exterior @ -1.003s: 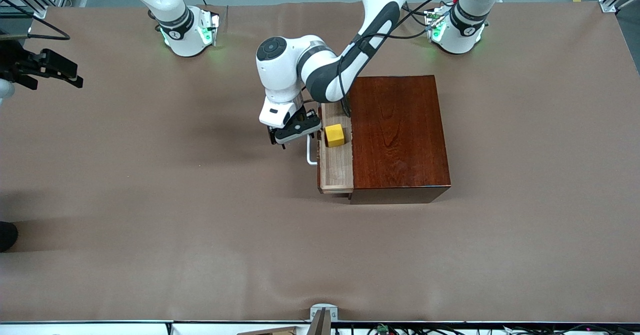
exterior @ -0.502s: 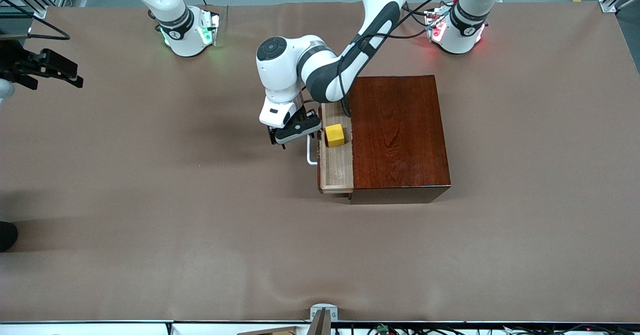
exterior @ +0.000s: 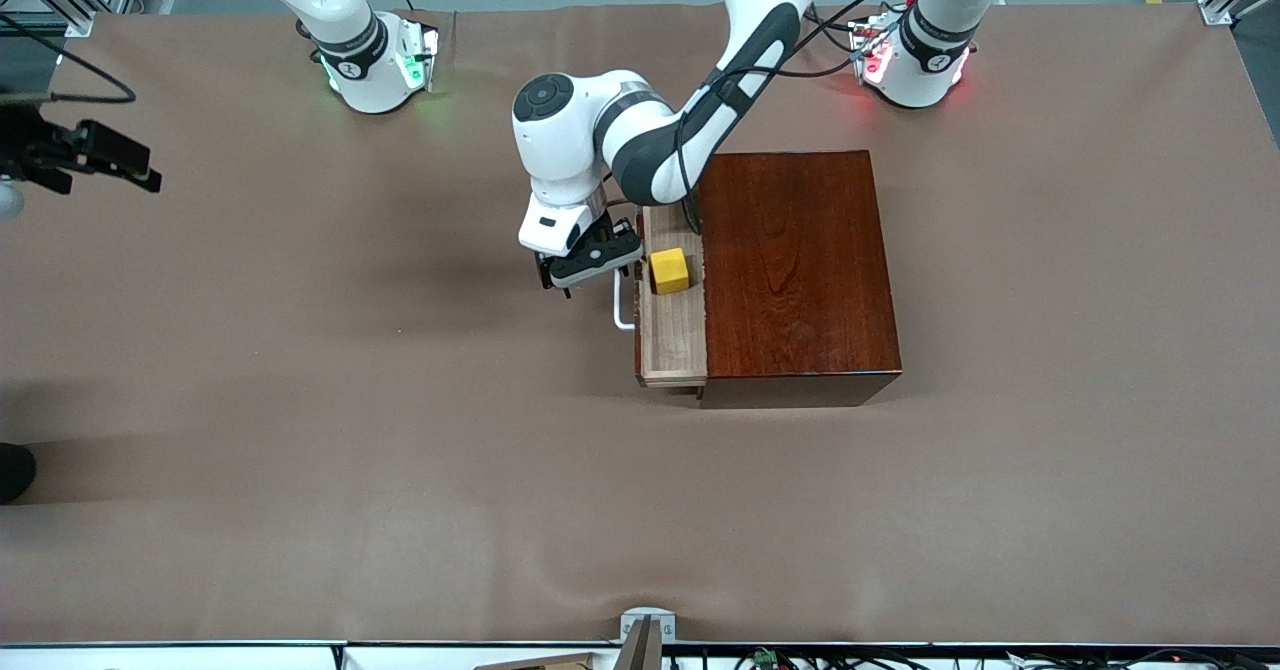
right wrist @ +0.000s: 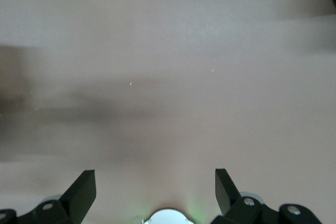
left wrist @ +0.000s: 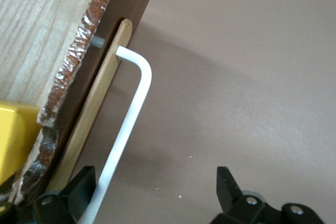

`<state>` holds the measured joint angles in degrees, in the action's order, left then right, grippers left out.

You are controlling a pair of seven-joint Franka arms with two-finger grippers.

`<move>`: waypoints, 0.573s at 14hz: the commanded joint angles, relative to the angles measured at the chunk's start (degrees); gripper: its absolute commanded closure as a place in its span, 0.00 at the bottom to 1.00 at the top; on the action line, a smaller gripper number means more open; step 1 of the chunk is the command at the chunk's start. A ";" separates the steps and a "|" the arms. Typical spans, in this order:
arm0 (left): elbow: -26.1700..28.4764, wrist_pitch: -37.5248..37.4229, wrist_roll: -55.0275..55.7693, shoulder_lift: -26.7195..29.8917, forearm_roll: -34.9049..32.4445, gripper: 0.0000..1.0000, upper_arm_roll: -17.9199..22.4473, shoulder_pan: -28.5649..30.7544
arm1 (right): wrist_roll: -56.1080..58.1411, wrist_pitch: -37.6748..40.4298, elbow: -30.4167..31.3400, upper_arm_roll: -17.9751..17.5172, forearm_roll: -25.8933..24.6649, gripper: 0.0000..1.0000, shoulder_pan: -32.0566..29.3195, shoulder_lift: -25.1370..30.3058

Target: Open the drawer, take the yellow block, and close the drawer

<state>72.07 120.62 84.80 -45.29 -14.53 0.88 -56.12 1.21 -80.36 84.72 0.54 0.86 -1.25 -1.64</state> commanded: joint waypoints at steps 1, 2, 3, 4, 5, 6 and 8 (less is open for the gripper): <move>-4.74 7.00 3.79 -0.77 3.45 0.00 -3.17 -0.04 | 0.73 -1.12 -0.87 -0.63 -1.04 0.00 -1.39 -1.43; -4.74 6.99 3.88 -0.33 3.45 0.00 -3.08 -0.04 | 0.64 -1.21 -0.87 -0.63 -1.13 0.00 -1.39 -1.61; -4.74 6.91 3.88 -0.24 3.45 0.00 -3.08 -0.04 | 0.47 -1.29 -0.87 -0.63 -1.21 0.00 -1.56 -1.87; -4.74 6.91 3.88 0.11 3.45 0.00 -3.08 -0.04 | 0.29 -1.99 -0.87 -0.63 -1.04 0.00 -2.09 -2.22; -4.74 6.91 3.88 0.37 3.45 0.00 -3.16 -0.04 | 0.20 -2.17 -0.87 -0.63 -1.04 0.00 -2.53 -2.23; -4.74 6.82 3.88 0.46 3.45 0.00 -3.08 -0.04 | 0.20 -2.17 -0.87 -0.63 -0.95 0.00 -2.53 -2.23; -4.74 5.24 3.79 0.73 3.45 0.00 -3.17 -0.04 | 0.11 -2.09 -0.87 -0.63 -0.95 0.00 -2.44 -2.23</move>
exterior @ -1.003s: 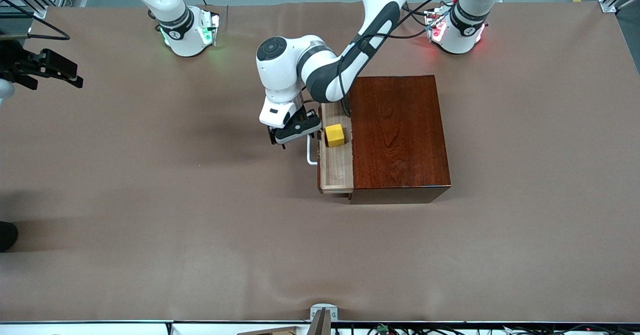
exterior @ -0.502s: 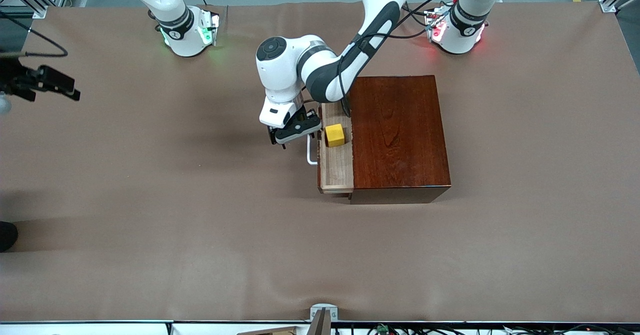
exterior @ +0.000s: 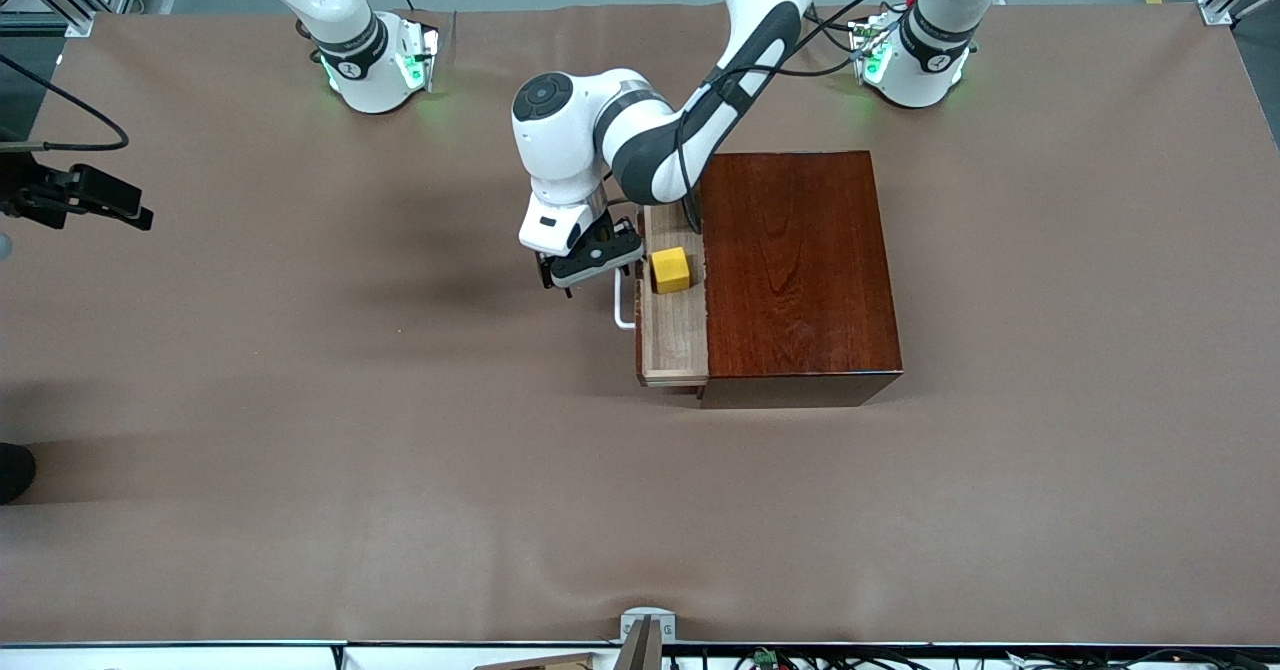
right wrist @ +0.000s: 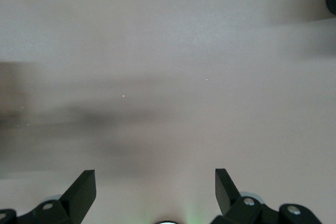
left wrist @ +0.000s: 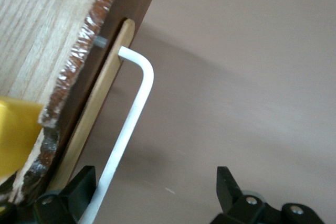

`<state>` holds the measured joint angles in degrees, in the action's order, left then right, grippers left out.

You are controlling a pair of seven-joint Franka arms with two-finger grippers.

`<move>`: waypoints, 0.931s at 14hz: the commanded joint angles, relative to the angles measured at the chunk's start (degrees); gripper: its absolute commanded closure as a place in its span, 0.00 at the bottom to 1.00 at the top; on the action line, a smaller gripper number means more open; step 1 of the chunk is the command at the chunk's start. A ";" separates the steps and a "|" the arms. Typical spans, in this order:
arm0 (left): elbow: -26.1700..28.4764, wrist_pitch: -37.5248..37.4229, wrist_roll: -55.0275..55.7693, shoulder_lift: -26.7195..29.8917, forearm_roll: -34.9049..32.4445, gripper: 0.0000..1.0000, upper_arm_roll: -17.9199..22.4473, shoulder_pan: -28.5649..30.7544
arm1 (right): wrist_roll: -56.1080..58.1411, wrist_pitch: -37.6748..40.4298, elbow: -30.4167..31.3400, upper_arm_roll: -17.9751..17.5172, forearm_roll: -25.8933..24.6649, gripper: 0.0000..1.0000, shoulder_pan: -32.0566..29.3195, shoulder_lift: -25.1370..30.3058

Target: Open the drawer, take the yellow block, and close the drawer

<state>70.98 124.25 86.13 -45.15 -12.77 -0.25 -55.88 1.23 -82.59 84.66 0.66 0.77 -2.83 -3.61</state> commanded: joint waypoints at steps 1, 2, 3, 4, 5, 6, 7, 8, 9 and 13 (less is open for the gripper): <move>-3.65 1.35 2.46 0.68 1.70 0.00 -2.03 -0.28 | 0.08 0.15 -0.73 -0.74 -0.86 0.00 -0.78 -0.26; -3.57 1.17 2.46 1.03 1.70 0.00 -2.03 -0.28 | 0.08 0.15 -0.81 -0.74 -0.86 0.00 -0.51 -0.26; -3.56 0.82 2.46 1.03 1.70 0.00 -2.03 -0.28 | 0.00 0.15 -0.81 -0.83 -0.94 0.00 -0.08 -0.17; -3.56 0.56 2.46 1.38 1.70 0.00 -1.95 -0.28 | 0.00 0.15 -0.90 -0.83 -0.94 0.00 -0.07 -0.17; -3.48 0.30 2.46 1.64 1.61 0.00 -1.95 -0.20 | 0.00 0.24 -0.81 -0.83 -0.86 0.00 -0.07 -0.17; -3.48 -0.40 2.46 2.08 1.61 0.00 -1.95 -0.20 | 0.00 0.76 -0.73 -0.92 -0.77 0.00 0.10 -0.08; -3.48 -1.89 2.20 2.96 1.61 0.00 -1.86 -0.02 | -0.18 0.68 -0.81 -1.01 -0.59 0.00 0.10 -0.08; -3.48 -3.56 1.15 5.05 1.61 0.00 -1.86 0.68 | -0.35 0.68 -0.81 -1.09 -0.24 0.00 0.10 0.01; -3.22 -6.10 -0.42 7.86 1.70 0.00 -1.68 1.55 | -2.01 0.94 -0.81 -1.27 -0.15 0.00 0.19 0.09; -1.81 -17.78 -10.96 17.62 1.70 0.00 -1.59 6.82 | -23.16 2.61 -0.72 -1.71 0.38 0.00 3.69 0.09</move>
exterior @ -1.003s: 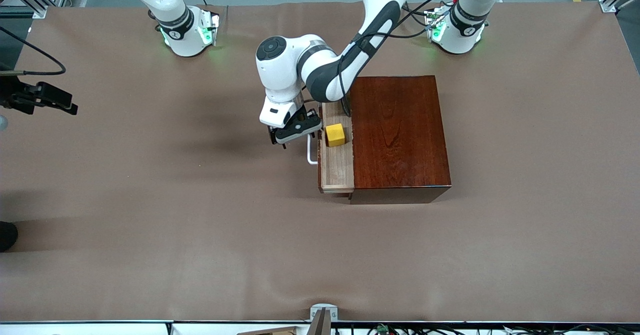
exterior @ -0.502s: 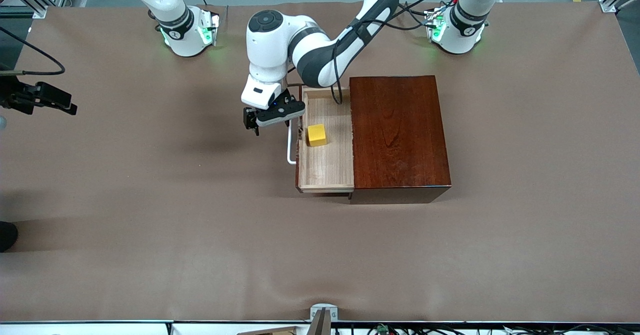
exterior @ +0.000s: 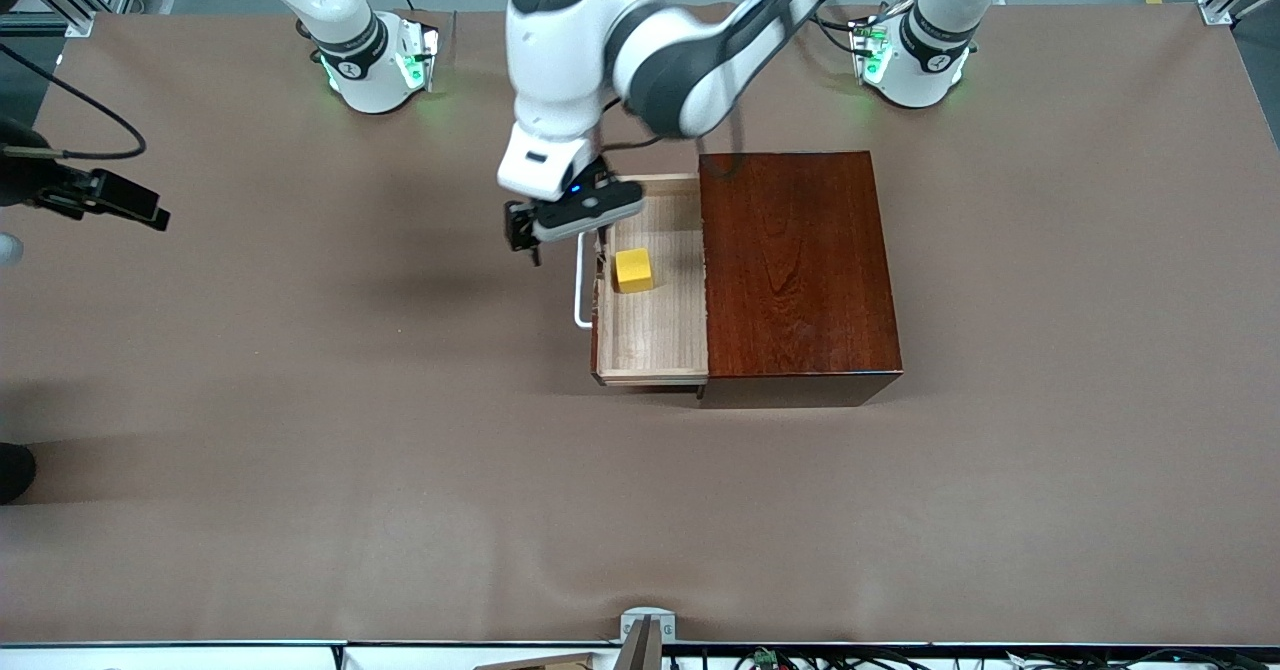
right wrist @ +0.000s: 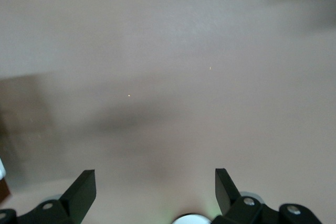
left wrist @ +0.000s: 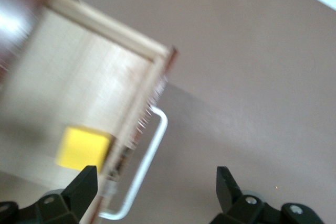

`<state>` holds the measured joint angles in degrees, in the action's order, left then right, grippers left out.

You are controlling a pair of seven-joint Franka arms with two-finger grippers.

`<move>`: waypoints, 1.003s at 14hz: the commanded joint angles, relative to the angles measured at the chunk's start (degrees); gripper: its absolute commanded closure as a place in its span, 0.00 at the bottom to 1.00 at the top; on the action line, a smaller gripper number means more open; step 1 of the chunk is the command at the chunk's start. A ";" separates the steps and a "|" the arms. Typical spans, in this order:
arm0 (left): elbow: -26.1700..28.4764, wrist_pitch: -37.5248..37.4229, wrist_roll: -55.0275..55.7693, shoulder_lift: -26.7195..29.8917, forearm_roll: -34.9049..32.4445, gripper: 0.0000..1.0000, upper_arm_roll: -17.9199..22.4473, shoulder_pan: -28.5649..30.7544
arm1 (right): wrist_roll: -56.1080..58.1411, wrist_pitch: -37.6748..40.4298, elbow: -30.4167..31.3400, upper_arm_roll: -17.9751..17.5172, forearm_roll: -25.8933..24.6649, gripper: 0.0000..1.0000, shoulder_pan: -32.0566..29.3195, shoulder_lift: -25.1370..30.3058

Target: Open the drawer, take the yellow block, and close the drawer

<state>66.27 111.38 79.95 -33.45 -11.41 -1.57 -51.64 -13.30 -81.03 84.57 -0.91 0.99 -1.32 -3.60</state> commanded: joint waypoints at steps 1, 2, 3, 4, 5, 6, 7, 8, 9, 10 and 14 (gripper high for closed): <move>2.90 -8.25 -6.89 7.68 0.33 0.00 -0.27 3.81 | -12.76 1.05 -0.72 -0.14 0.24 0.00 3.59 0.08; 2.99 -11.15 -8.66 9.27 0.33 0.00 -0.27 5.39 | -16.72 1.13 -0.64 -0.14 0.24 0.00 5.00 0.00; 3.34 -14.23 -10.50 10.76 -0.19 0.00 -0.19 6.63 | -21.46 1.05 -0.63 -0.14 0.16 0.00 6.49 -0.09; 3.43 -16.35 -13.48 12.17 -0.46 0.00 -0.19 7.59 | -26.90 0.87 -0.63 -0.14 0.15 0.00 7.20 -0.35; 3.60 -18.11 -16.90 13.75 -0.11 0.00 -0.27 9.34 | -32.26 0.78 -0.46 -0.14 0.24 0.00 7.99 -1.23; 3.69 -20.30 -19.55 15.16 0.15 0.00 -0.36 11.02 | -38.32 0.87 -0.37 -0.14 0.24 0.00 9.04 -1.93; 3.69 -22.50 -22.27 16.48 0.16 0.00 -0.36 12.16 | -43.25 0.96 -0.28 -0.14 0.16 0.00 10.45 -2.55; 3.95 -24.35 -25.43 18.06 0.33 0.00 -0.45 14.18 | -45.22 0.96 -0.20 -0.14 0.15 0.00 11.59 -3.25; 4.65 -25.41 -28.94 19.64 0.42 0.00 -0.54 16.46 | -45.41 0.87 -0.19 -0.14 0.15 0.00 12.21 -3.26; 5.96 -25.94 -32.80 21.57 0.42 0.00 -0.54 18.48 | -45.76 0.87 -0.11 -0.14 0.24 0.00 12.31 -3.34; 13.26 -25.95 -48.89 28.96 0.95 0.00 -0.62 27.18 | -54.71 0.08 -0.28 -0.14 4.80 0.00 12.13 -4.22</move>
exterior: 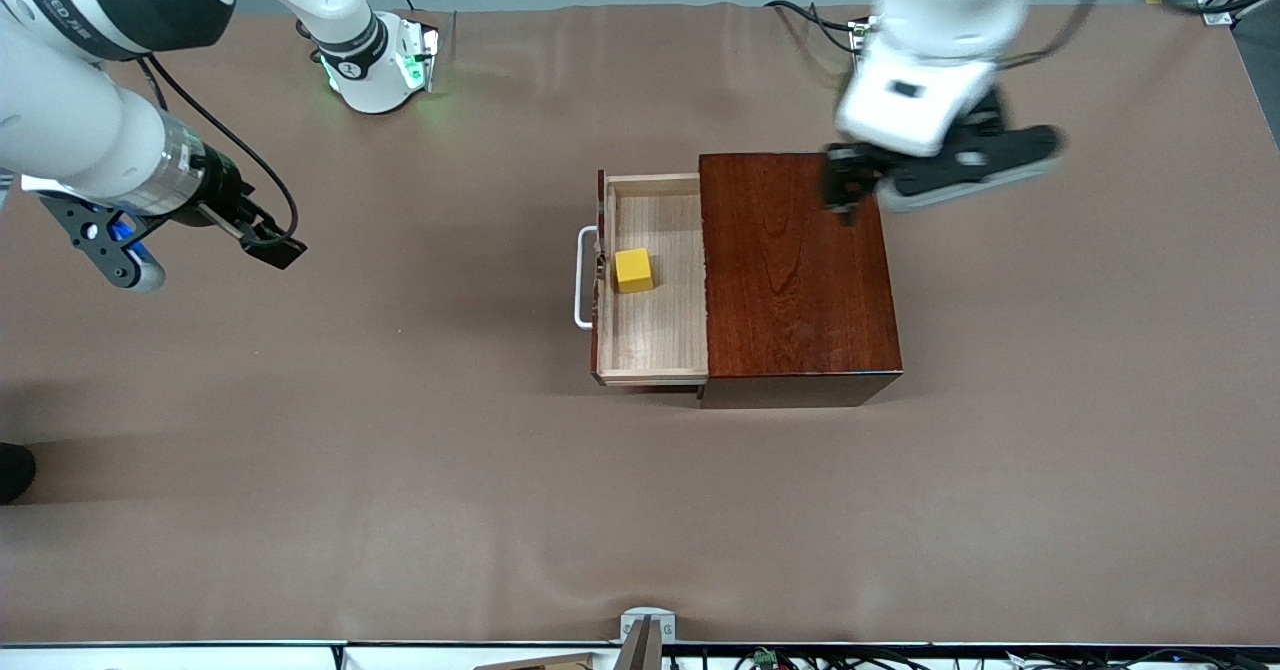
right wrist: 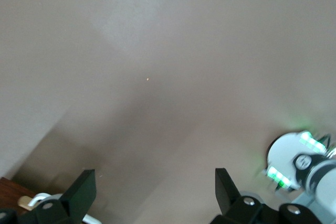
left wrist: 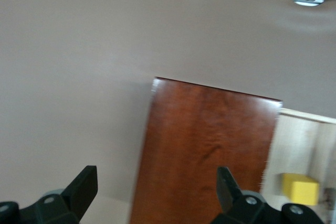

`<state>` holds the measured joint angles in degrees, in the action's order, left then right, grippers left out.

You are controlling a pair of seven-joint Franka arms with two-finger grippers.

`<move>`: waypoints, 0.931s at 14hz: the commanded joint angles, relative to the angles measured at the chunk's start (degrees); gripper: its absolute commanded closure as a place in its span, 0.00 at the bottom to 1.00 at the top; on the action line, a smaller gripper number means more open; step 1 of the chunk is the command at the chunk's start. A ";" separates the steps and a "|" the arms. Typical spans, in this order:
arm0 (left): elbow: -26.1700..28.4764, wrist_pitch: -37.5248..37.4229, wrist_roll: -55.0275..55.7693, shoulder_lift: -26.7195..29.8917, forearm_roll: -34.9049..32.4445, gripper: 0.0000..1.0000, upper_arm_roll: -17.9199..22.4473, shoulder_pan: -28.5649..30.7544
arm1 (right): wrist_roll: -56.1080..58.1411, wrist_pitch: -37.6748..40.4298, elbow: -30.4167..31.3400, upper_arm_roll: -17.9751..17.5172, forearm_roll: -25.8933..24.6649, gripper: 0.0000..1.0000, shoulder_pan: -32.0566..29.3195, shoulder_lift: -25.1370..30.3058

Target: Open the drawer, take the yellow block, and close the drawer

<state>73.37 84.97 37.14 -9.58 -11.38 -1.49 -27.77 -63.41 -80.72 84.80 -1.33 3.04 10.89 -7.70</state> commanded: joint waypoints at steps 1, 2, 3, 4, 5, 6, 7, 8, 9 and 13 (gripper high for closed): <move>6.96 0.46 -9.60 6.22 1.01 0.00 -0.70 5.34 | -5.23 -0.66 -0.52 0.27 3.29 0.00 0.09 -0.73; 7.66 0.46 -13.55 7.19 1.36 0.00 -0.70 7.62 | -5.50 -0.66 -0.52 0.27 3.64 0.00 0.44 -1.61; 8.37 0.46 -17.42 7.99 2.40 0.00 -0.70 10.08 | -6.72 -0.66 -0.52 0.27 4.08 0.00 1.14 -1.96; 8.89 0.46 -21.02 8.43 3.89 0.00 -0.70 12.89 | -9.08 -0.84 -0.52 0.27 5.73 0.00 1.50 -2.49; 9.07 0.46 -24.28 8.52 4.95 0.00 -0.70 15.35 | -12.41 -1.71 -0.52 0.27 7.84 0.00 2.37 -3.02; 9.16 0.38 -26.66 8.70 5.31 0.00 -0.70 17.12 | -15.40 -3.46 -0.52 0.27 8.30 0.00 3.68 -3.63; 9.42 0.38 -28.95 8.78 5.32 0.00 -0.62 18.70 | -19.00 -4.95 -0.52 0.27 8.39 0.00 5.52 -4.51; 10.12 0.20 -31.41 8.78 5.40 0.00 -0.70 20.72 | -22.69 -6.88 -0.52 0.27 8.48 0.00 7.72 -5.13; 10.48 0.20 -33.52 8.78 6.45 0.00 -0.70 22.74 | -26.99 -8.64 -0.52 0.27 8.48 0.00 9.48 -6.00; 10.57 0.20 -35.91 8.70 9.71 0.00 -0.62 26.10 | -33.62 -12.26 -0.52 0.27 12.85 0.00 12.22 -8.20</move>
<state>82.71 84.96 2.21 -2.40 -2.71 -1.47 -2.30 -95.03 -92.41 84.85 -1.65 12.82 23.10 -15.12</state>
